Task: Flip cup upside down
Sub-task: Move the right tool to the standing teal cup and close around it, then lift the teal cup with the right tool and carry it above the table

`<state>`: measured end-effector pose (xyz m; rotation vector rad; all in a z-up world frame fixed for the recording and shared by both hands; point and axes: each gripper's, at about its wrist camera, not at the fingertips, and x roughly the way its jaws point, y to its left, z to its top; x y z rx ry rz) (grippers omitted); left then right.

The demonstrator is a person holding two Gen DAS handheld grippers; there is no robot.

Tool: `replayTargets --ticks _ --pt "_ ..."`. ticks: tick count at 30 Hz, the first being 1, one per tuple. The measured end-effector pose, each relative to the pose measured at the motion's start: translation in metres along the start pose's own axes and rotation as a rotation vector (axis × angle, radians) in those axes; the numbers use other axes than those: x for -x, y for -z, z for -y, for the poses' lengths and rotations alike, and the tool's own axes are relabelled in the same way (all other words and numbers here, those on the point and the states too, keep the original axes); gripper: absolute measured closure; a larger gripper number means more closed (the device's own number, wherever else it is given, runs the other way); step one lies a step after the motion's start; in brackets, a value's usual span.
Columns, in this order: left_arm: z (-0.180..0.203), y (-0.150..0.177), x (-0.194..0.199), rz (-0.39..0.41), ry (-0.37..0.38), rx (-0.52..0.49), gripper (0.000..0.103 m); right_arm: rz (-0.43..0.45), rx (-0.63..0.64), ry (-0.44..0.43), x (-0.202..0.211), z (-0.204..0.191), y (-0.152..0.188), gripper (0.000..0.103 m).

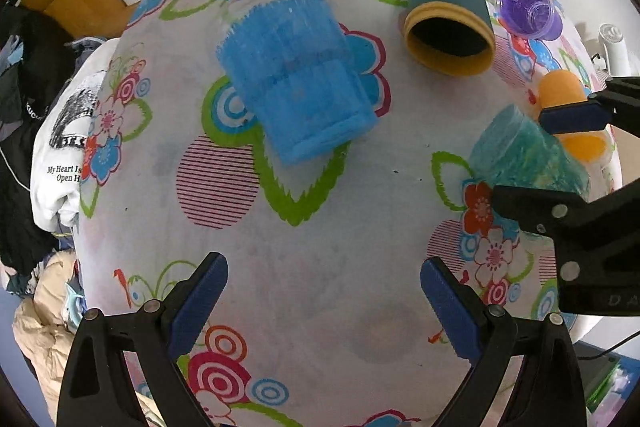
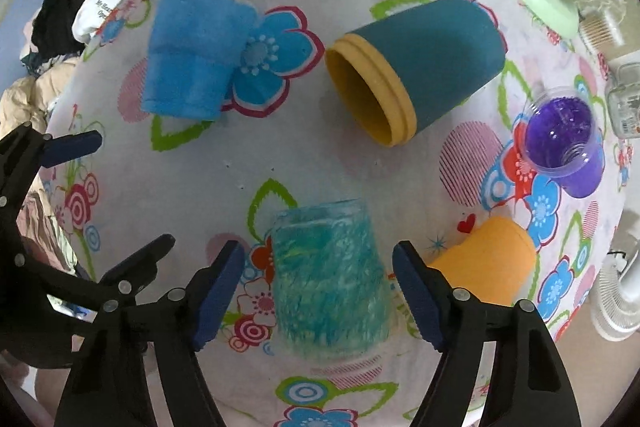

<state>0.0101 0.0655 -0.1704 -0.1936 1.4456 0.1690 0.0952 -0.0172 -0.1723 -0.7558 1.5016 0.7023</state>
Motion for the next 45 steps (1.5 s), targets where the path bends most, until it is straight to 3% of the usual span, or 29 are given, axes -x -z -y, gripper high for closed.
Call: replayTargets --ticks 3,5,10,20,27,38,45 --pt "-0.002 -0.003 -0.005 -0.008 0.013 0.006 0.005 -0.035 0.005 0.003 -0.009 -0.002 -0.006 0.027" --pt "-0.003 -0.006 -0.008 -0.010 0.018 0.005 0.005 -0.051 0.018 0.018 -0.015 -0.004 -0.010 0.037" --pt "-0.008 -0.009 -0.018 -0.023 0.001 -0.024 0.005 -0.081 0.012 0.011 -0.029 -0.002 -0.017 0.040" --pt "-0.004 -0.013 -0.021 -0.036 -0.009 -0.010 0.005 -0.007 0.006 0.001 -0.026 -0.003 0.000 0.045" --pt "0.002 -0.013 0.015 0.017 -0.044 -0.007 0.005 0.125 -0.054 -0.007 0.018 0.000 0.028 0.045" --pt "0.019 -0.007 0.105 0.176 -0.066 0.044 0.005 0.440 -0.148 0.032 0.106 0.010 0.086 0.044" --pt "0.034 -0.004 0.134 0.247 -0.061 -0.040 0.005 0.663 -0.279 0.106 0.142 0.005 0.116 0.044"
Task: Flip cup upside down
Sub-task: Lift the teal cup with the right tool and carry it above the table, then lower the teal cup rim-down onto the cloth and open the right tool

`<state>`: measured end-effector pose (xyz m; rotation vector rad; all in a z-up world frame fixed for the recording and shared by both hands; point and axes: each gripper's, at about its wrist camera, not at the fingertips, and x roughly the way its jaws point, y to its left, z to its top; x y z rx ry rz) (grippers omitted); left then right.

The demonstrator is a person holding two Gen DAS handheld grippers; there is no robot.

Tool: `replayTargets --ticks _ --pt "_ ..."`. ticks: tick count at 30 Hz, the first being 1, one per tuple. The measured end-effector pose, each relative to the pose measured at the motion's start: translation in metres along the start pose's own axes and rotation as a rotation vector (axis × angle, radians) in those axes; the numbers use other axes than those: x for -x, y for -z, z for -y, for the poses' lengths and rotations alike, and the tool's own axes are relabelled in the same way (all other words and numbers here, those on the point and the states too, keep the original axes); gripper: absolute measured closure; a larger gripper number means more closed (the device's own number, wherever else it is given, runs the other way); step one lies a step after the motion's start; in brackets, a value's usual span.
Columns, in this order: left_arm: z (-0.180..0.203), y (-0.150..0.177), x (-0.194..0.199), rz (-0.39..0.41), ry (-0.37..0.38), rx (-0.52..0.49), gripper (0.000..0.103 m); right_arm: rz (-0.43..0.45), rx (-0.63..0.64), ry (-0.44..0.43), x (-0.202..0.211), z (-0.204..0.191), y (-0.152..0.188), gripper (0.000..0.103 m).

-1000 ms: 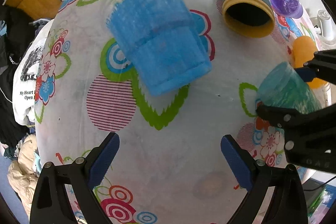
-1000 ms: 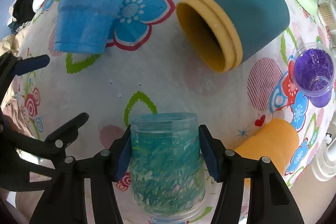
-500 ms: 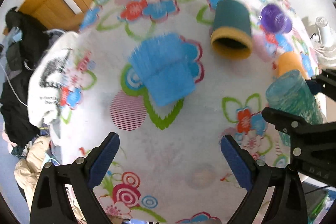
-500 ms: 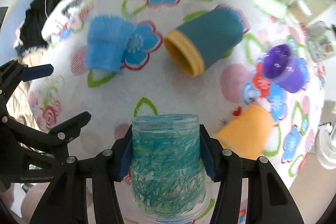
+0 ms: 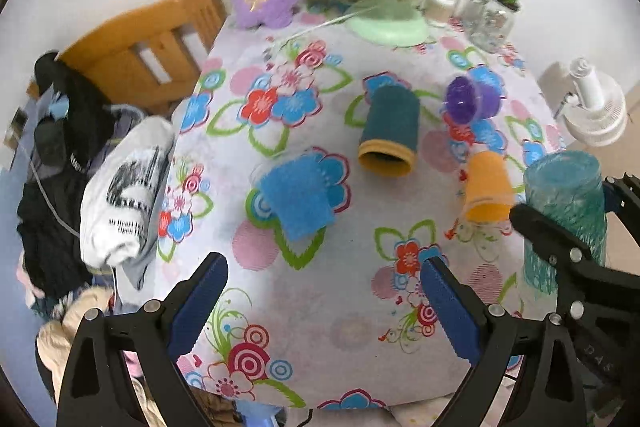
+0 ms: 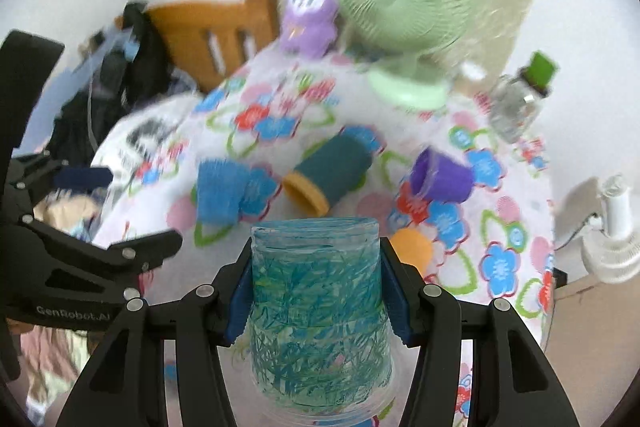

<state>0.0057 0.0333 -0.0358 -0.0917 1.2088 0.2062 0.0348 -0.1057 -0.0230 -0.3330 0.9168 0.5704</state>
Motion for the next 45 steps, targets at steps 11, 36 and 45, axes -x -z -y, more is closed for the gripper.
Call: replayTargets --ticks 11,36,45 --pt "-0.001 0.008 0.009 0.057 0.037 -0.102 0.005 0.181 -0.171 0.102 0.012 -0.005 0.035 0.044" --pt "-0.003 0.044 -0.096 0.084 0.086 -0.078 0.005 0.326 -0.321 0.130 -0.086 0.003 0.090 0.044" --pt "-0.015 0.053 -0.111 0.052 0.061 -0.067 0.005 0.282 -0.283 0.108 -0.099 -0.009 0.101 0.042"
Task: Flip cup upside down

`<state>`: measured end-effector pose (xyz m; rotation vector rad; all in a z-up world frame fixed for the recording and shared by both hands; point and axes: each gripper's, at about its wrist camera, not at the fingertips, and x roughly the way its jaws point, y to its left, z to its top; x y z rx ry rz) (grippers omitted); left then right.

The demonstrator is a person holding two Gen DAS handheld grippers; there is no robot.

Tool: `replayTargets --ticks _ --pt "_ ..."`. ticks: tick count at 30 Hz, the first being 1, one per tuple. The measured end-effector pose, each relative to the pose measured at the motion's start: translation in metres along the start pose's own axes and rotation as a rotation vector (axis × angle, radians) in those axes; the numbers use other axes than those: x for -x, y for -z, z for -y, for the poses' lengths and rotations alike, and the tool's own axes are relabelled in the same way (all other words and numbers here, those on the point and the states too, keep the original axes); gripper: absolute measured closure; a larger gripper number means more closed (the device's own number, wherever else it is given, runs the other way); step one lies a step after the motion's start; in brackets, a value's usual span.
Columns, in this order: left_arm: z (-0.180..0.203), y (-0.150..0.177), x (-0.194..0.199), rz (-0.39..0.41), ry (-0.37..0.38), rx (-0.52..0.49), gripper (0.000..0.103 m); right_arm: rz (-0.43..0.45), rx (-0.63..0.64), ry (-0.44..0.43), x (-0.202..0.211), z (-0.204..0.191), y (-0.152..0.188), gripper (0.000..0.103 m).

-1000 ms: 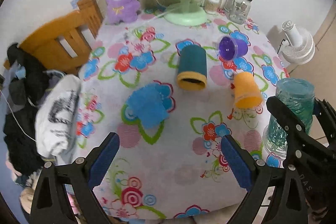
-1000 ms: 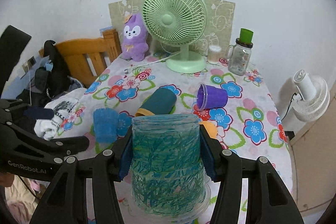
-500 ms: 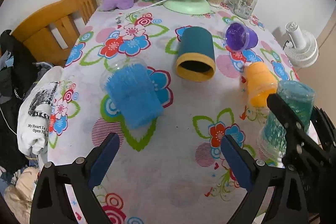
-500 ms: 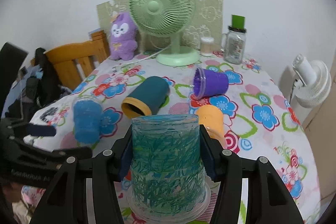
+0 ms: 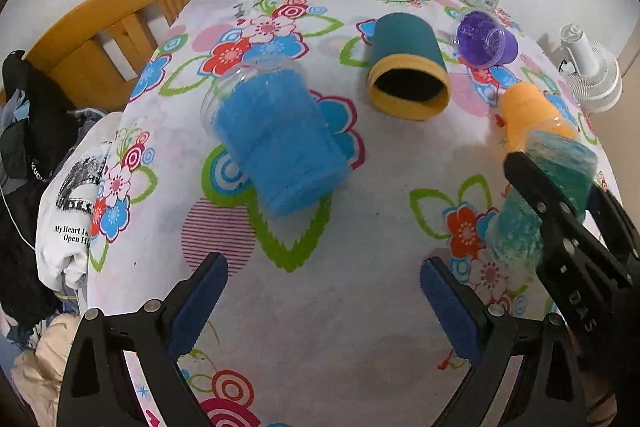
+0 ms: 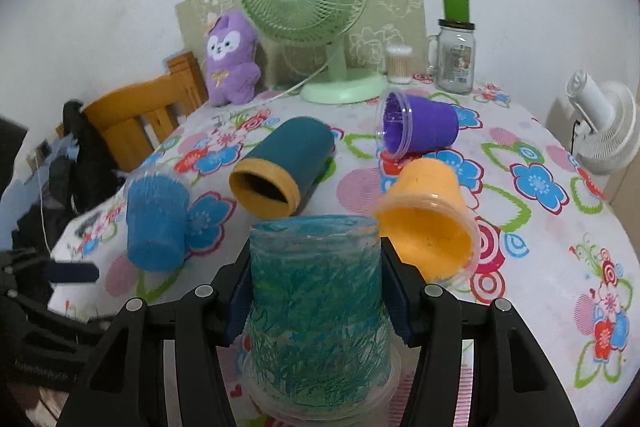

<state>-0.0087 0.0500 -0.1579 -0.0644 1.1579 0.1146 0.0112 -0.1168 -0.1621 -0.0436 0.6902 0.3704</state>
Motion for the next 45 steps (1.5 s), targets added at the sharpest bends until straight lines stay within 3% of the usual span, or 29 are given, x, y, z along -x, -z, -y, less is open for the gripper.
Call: replayTargets --ticks 4,7,13,21,27,30,34,45 --pt "-0.002 0.003 0.003 -0.015 0.014 0.001 0.005 -0.067 -0.027 -0.043 0.005 0.001 0.003 0.036" --pt "-0.002 0.004 0.009 -0.034 0.029 0.009 0.005 -0.103 -0.056 -0.006 0.013 0.003 0.000 0.025" --pt "0.000 -0.002 0.045 -0.043 0.048 0.014 0.005 -0.182 -0.135 -0.007 0.043 0.007 -0.027 0.016" --pt "0.014 -0.022 0.104 -0.005 0.072 -0.001 0.005 -0.221 -0.143 0.048 0.096 0.010 -0.076 0.015" --pt "0.028 -0.038 0.139 0.056 0.070 -0.019 0.005 -0.211 -0.167 0.057 0.123 0.021 -0.098 0.015" --pt "0.033 -0.042 0.156 0.095 0.071 -0.023 0.003 -0.197 -0.185 0.060 0.135 0.027 -0.108 0.008" --pt "0.036 -0.044 0.171 0.139 0.036 -0.018 0.001 -0.185 -0.177 0.086 0.148 0.034 -0.117 0.006" --pt "0.044 -0.044 0.195 0.178 0.035 0.012 0.000 -0.174 -0.173 0.112 0.174 0.054 -0.125 0.006"
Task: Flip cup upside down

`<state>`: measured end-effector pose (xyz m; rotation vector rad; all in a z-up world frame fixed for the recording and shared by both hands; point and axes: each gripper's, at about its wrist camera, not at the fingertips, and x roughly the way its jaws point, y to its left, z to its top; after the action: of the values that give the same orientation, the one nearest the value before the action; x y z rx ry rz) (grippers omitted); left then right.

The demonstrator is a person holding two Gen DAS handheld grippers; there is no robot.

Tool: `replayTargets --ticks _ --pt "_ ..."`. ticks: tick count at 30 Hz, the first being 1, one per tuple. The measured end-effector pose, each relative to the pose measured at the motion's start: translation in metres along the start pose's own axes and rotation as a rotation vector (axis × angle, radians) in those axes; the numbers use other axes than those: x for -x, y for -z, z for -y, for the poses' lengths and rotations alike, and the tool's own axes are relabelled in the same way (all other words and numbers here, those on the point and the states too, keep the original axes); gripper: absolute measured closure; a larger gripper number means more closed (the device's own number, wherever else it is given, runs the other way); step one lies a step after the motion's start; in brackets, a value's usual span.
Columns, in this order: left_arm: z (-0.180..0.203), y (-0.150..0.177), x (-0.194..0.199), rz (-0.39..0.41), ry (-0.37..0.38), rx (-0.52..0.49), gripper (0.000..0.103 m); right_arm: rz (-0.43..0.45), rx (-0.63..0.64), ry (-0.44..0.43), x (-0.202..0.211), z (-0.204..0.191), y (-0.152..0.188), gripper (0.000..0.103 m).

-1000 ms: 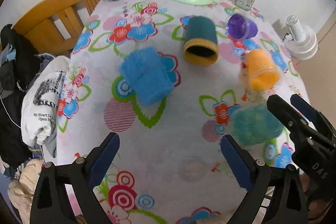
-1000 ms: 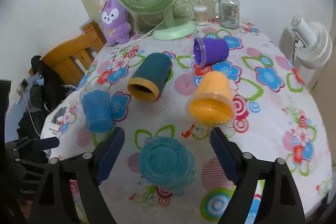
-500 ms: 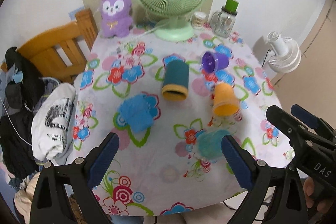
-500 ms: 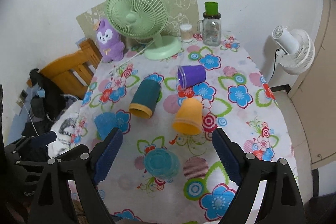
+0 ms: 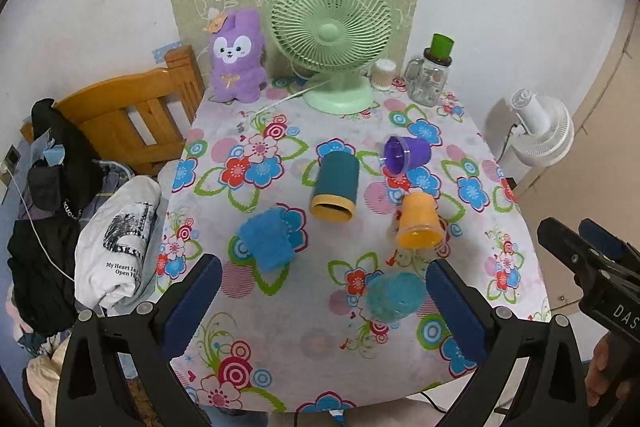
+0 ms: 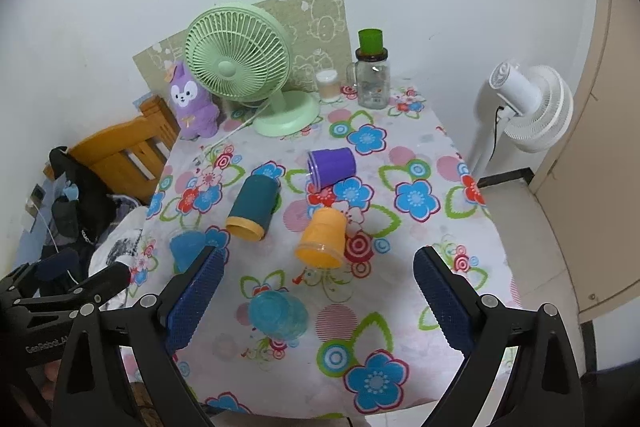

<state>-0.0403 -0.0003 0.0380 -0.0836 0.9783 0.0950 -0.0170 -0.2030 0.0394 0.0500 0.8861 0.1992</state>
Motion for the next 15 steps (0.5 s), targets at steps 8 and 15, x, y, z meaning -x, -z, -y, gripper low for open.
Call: replayTargets --ticks 8,15 --pt "0.010 0.007 0.009 0.031 -0.010 -0.002 0.000 0.006 0.055 0.013 0.009 -0.002 0.007 0.006" --pt "0.015 0.008 0.015 0.052 -0.021 -0.002 0.000 0.007 0.068 0.006 0.012 -0.004 0.009 0.006"
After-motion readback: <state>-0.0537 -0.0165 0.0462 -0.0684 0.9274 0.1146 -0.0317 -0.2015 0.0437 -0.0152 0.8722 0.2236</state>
